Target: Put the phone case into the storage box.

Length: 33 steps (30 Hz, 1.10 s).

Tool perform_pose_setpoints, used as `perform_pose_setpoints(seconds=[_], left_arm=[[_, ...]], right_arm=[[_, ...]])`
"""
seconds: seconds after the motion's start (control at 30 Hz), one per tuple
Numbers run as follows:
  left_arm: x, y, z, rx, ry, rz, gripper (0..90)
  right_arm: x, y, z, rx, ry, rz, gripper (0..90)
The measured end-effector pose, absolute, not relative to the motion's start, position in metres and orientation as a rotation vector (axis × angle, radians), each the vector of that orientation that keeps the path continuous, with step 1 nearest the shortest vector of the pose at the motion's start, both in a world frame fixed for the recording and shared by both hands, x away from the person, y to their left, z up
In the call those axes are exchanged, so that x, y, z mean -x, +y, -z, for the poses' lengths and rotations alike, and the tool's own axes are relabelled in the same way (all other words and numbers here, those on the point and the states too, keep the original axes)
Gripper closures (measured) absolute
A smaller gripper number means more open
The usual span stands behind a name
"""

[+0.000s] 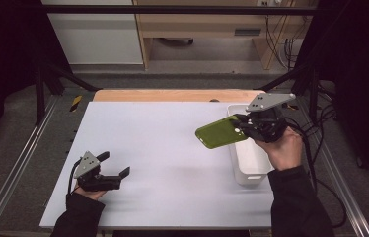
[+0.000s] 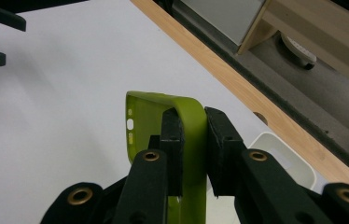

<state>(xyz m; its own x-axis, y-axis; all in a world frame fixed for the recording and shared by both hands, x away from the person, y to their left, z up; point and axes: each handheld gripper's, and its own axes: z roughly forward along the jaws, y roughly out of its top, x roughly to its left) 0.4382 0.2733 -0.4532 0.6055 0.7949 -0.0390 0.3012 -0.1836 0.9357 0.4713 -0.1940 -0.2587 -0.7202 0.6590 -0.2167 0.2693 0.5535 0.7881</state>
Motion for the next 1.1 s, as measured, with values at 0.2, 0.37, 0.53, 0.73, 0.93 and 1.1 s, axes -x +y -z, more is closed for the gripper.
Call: perform_pose_setpoints(seconds=[0.2, 0.37, 0.53, 0.73, 0.93, 1.1], left_arm=[[-0.438, 0.273, 0.453, -1.757, 0.897, -0.572, 1.8], [-0.438, 0.274, 0.453, -1.756, 0.897, -0.571, 1.7], [-0.438, 0.274, 0.453, -1.755, 0.898, -0.571, 1.8], [-0.438, 0.274, 0.453, -1.755, 0.897, -0.570, 1.8], [-0.439, 0.274, 0.453, -1.757, 0.895, -0.570, 1.7], [-0.439, 0.274, 0.453, -1.756, 0.894, -0.568, 1.8]], right_arm=[[-0.475, -0.194, 0.255, -0.720, 2.284, -0.997, 78.4], [-0.477, -0.194, 0.251, -0.710, 2.277, -0.962, 78.4], [-0.480, -0.196, 0.246, -0.702, 2.266, -0.929, 78.4], [-0.482, -0.198, 0.241, -0.677, 2.255, -0.890, 78.4], [-0.486, -0.201, 0.238, -0.665, 2.247, -0.859, 78.4], [-0.489, -0.204, 0.237, -0.661, 2.238, -0.831, 78.4]])
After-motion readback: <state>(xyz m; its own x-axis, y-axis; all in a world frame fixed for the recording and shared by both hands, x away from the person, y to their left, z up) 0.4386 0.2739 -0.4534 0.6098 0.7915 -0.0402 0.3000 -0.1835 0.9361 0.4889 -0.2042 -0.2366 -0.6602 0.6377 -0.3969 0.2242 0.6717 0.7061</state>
